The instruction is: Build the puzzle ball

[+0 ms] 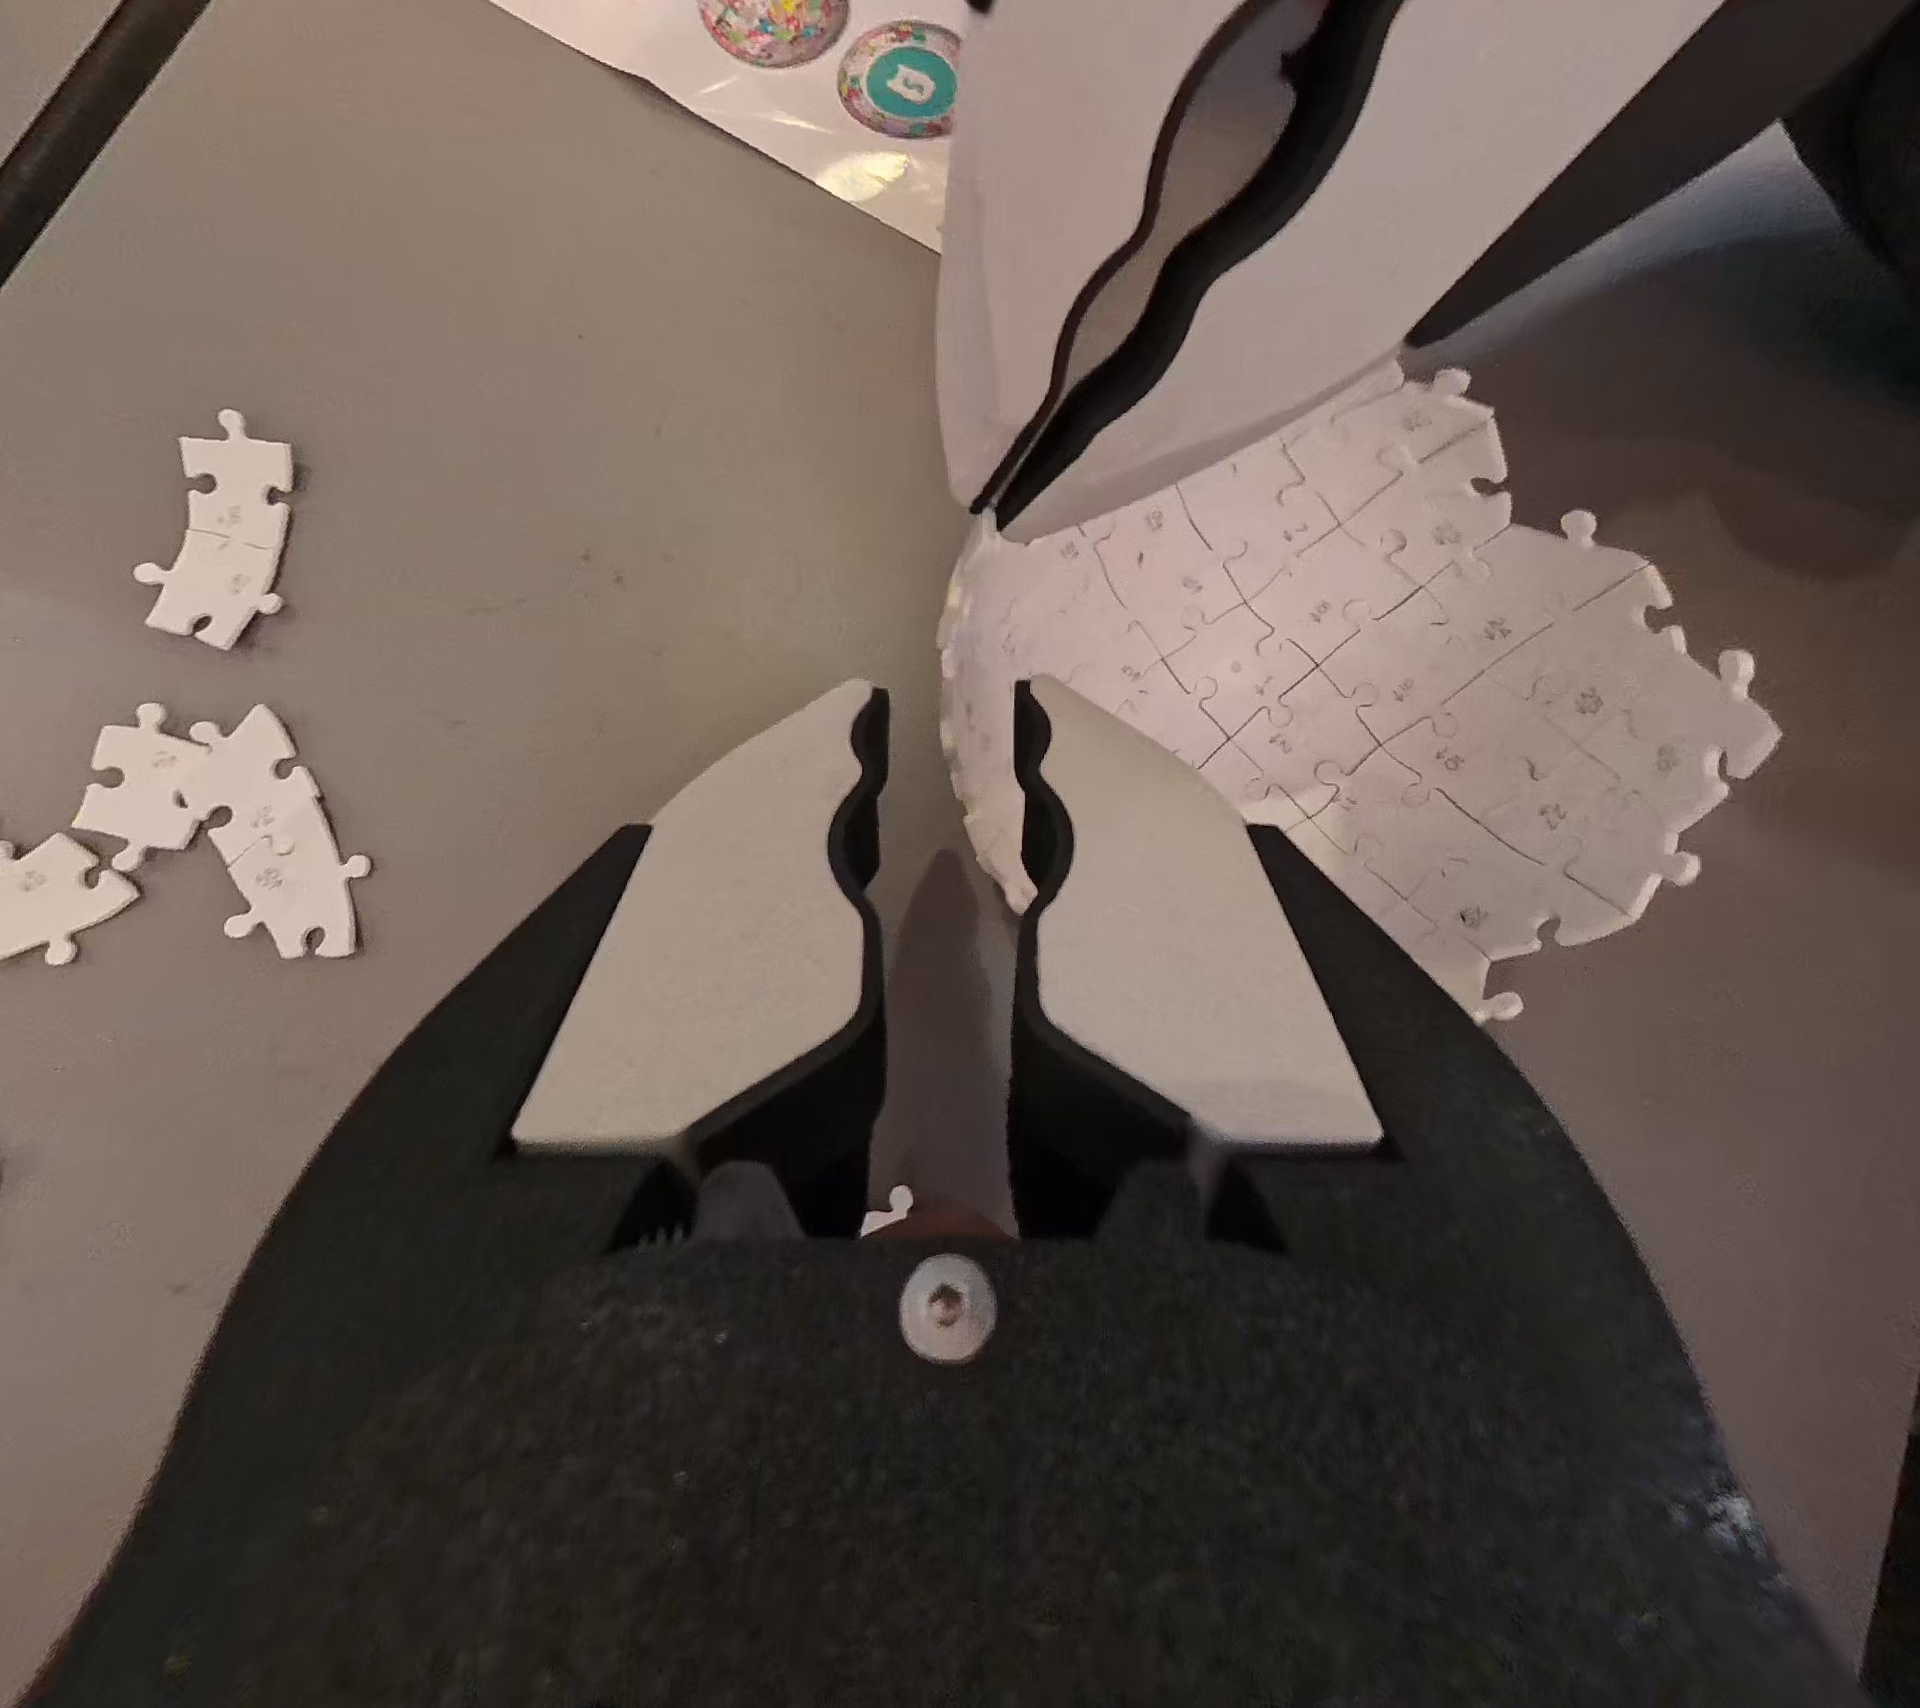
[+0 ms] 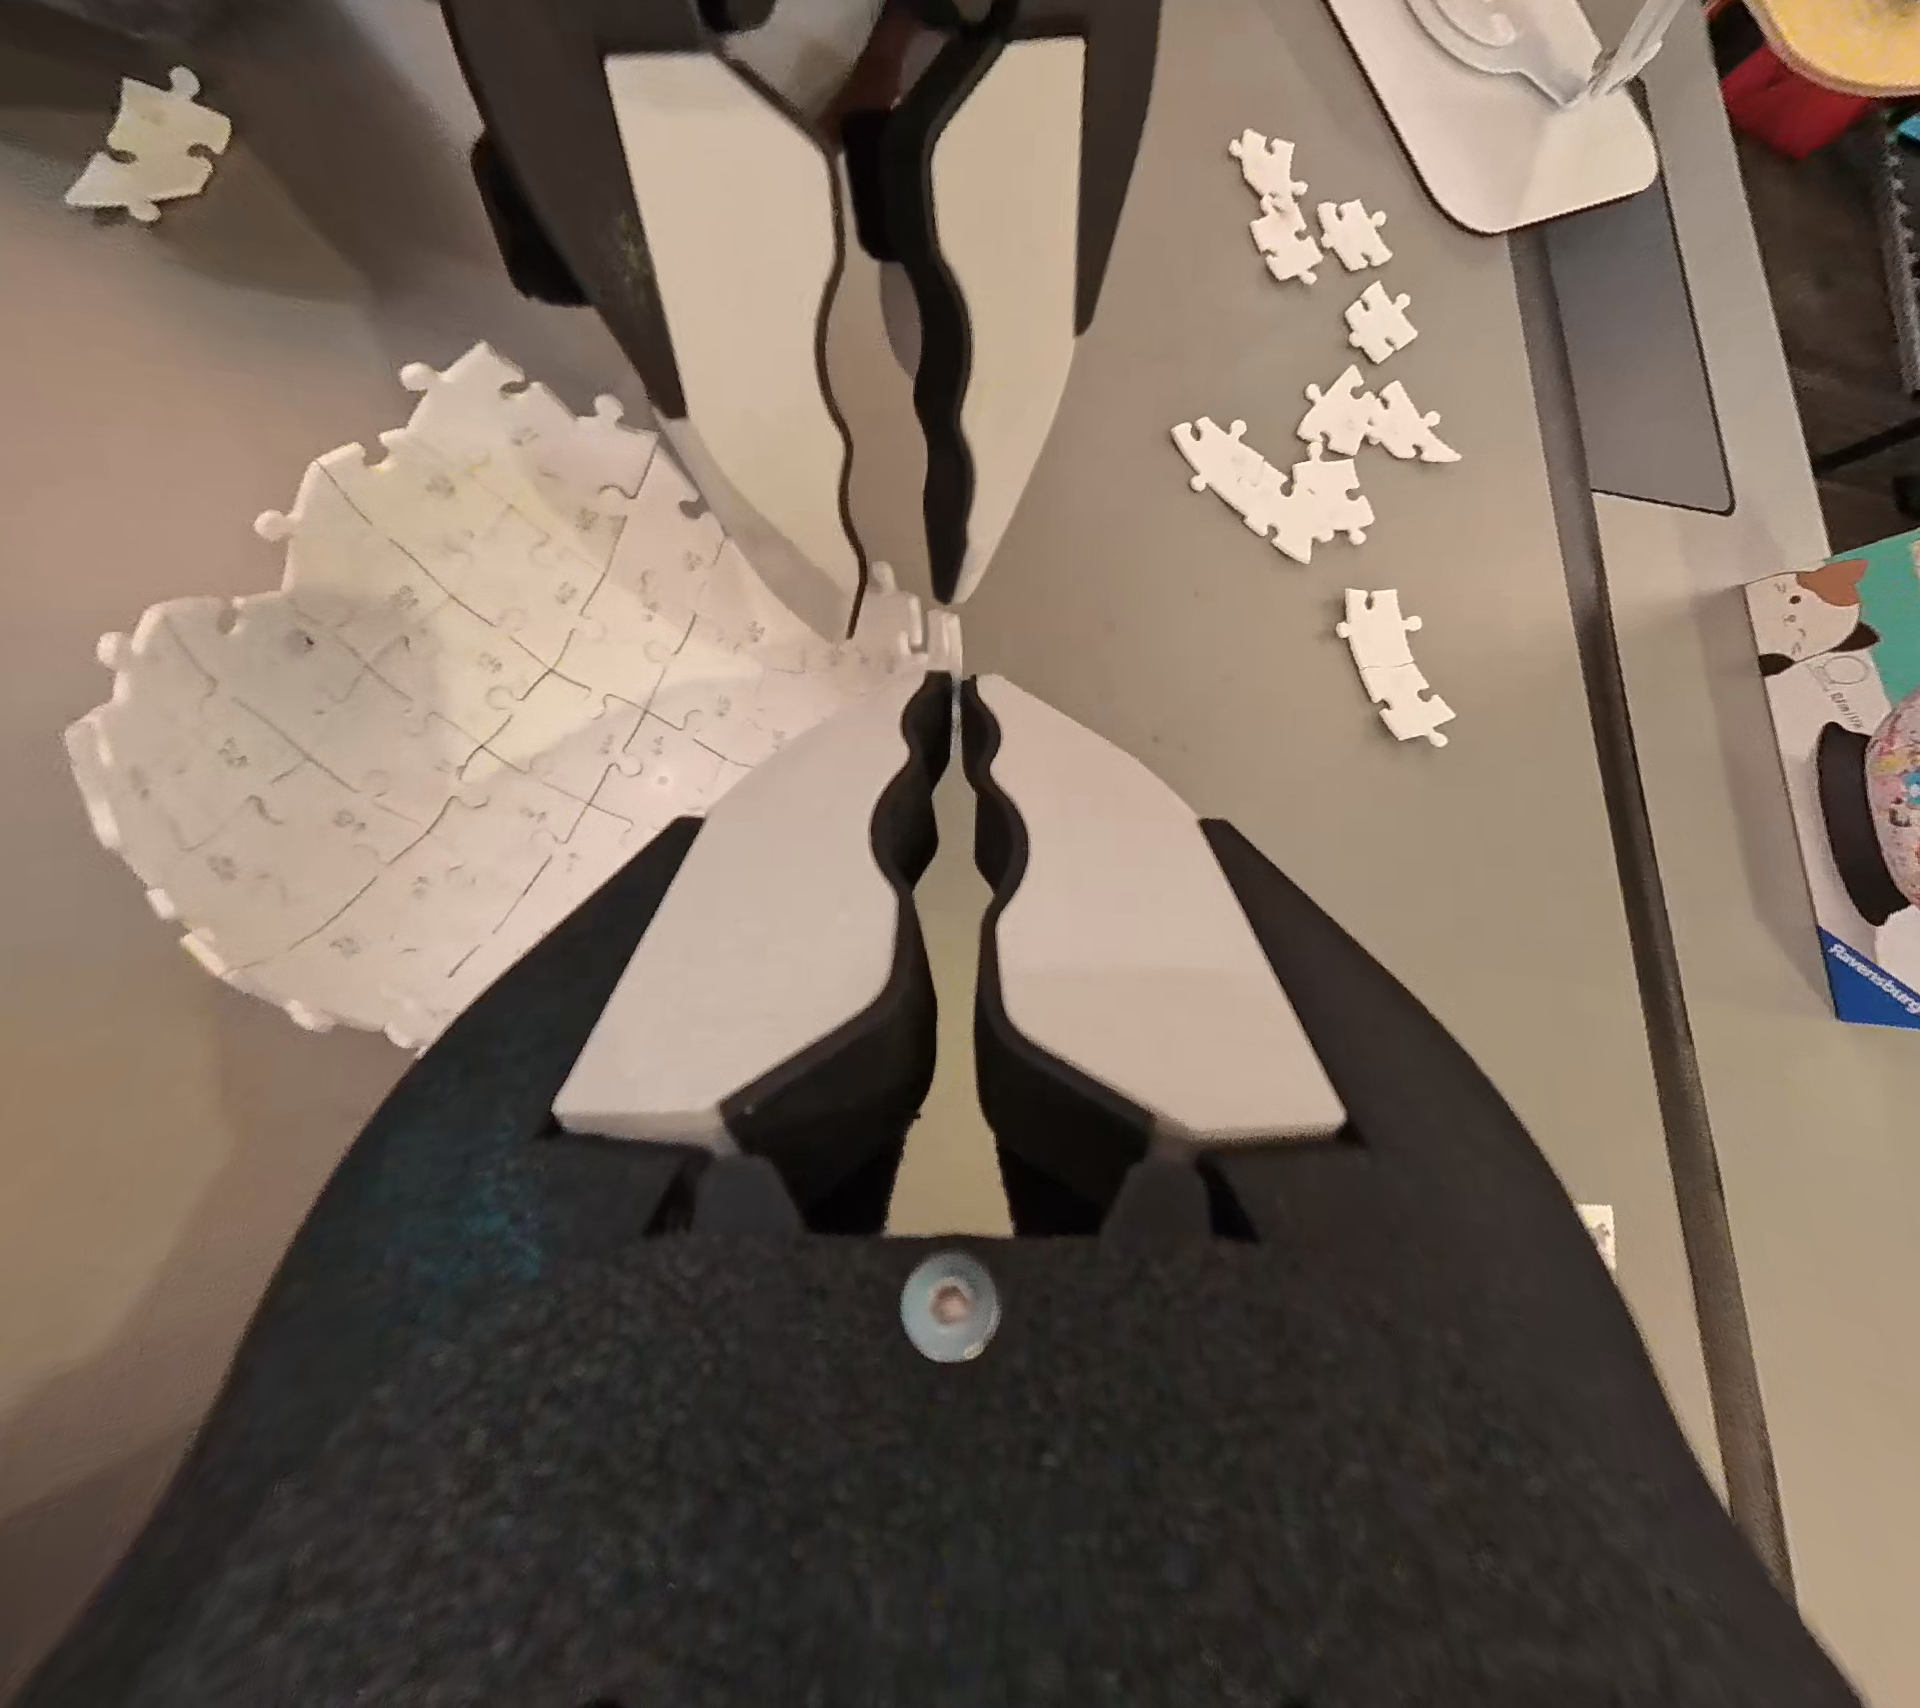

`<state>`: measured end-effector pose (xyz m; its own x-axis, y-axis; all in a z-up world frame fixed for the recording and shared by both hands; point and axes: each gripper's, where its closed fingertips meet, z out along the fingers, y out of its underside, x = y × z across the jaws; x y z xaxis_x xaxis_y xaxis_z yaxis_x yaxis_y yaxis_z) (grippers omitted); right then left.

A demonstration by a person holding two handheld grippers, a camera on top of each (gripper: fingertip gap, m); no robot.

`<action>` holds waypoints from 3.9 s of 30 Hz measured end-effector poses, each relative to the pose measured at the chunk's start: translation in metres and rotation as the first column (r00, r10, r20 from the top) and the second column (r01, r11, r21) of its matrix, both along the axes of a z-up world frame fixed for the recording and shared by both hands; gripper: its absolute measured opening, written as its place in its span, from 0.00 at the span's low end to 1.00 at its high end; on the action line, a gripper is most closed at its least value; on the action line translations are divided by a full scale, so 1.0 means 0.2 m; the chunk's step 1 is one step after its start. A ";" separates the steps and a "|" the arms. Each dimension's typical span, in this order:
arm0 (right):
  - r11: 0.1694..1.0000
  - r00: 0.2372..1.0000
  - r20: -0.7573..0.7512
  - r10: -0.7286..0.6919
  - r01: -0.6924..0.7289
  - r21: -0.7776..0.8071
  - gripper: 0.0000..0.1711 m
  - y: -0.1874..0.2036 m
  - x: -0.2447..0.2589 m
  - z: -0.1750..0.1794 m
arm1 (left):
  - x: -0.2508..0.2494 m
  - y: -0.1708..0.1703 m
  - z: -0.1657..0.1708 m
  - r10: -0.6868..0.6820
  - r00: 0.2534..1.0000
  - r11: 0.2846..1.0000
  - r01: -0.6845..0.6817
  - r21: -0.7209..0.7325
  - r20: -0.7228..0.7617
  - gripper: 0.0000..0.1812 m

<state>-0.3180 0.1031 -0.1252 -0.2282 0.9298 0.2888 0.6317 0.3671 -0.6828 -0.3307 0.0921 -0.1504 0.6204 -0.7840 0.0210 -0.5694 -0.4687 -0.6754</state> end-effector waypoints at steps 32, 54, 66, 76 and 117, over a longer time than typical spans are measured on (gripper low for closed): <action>0.998 0.997 -0.050 0.060 -0.058 0.039 0.01 0.00 -0.04 -0.03 | -0.01 0.00 0.04 0.008 1.000 1.000 -0.008 -0.007 -0.010 0.05; 0.996 0.996 -0.049 0.071 -0.068 0.055 0.04 0.02 -0.02 -0.02 | -0.01 0.03 0.05 0.014 0.995 0.996 -0.004 0.093 -0.100 0.01; 0.988 0.990 0.016 0.138 -0.139 0.073 0.02 0.01 -0.06 -0.07 | -0.01 0.03 0.05 0.013 0.995 0.994 -0.002 0.112 -0.099 0.01; 0.990 0.992 0.007 0.128 -0.128 0.064 0.01 0.01 -0.07 -0.07 | -0.04 0.00 0.02 0.036 0.998 0.999 -0.035 0.021 -0.045 0.11; 0.992 0.987 0.099 0.123 -0.123 -0.006 0.01 0.03 -0.14 -0.09 | -0.10 0.04 -0.08 0.113 0.990 0.991 -0.119 -0.059 -0.088 0.06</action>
